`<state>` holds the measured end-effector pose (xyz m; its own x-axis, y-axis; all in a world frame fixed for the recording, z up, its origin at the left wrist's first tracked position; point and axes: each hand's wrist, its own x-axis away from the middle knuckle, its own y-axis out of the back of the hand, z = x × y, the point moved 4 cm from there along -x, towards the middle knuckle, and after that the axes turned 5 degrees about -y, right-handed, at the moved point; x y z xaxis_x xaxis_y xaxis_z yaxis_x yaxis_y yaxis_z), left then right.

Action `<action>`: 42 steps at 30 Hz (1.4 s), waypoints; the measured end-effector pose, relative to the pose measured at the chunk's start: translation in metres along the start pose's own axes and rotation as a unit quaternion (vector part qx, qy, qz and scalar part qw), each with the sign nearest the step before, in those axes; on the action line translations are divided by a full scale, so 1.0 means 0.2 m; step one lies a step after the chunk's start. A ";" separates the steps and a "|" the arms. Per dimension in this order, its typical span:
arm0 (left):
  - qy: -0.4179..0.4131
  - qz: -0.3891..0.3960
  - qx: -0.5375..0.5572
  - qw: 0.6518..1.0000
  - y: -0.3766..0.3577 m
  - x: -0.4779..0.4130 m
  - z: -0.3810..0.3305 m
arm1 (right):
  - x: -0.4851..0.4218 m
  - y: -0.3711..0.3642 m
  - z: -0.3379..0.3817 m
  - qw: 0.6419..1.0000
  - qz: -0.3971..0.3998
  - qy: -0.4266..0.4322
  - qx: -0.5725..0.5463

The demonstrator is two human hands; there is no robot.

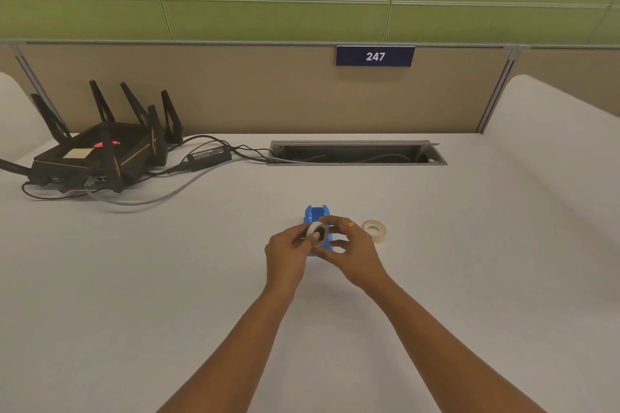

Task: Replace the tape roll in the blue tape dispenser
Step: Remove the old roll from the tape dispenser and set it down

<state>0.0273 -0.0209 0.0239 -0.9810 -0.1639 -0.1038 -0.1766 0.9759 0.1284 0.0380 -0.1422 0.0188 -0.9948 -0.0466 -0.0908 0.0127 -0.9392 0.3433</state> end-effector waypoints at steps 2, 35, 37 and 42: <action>0.004 0.013 0.009 1.000 0.00 0.00 0.00 | 0.00 0.01 -0.01 1.000 0.013 -0.021 -0.014; -0.034 -0.029 0.022 0.999 0.00 0.04 -0.04 | -0.01 0.01 -0.01 0.997 -0.038 -0.031 -0.052; -0.039 -0.043 0.024 0.998 0.01 0.04 -0.04 | 0.00 0.00 0.01 0.998 -0.034 -0.026 -0.048; -0.021 -0.060 0.021 0.998 0.02 0.03 -0.04 | 0.04 -0.02 0.05 0.998 -0.007 0.007 -0.062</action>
<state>0.0204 -0.0189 0.0320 -0.9486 -0.2745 -0.1575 -0.2881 0.9549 0.0713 0.0289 -0.1350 0.0262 -0.9934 -0.0365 -0.1092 0.0113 -0.9747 0.2234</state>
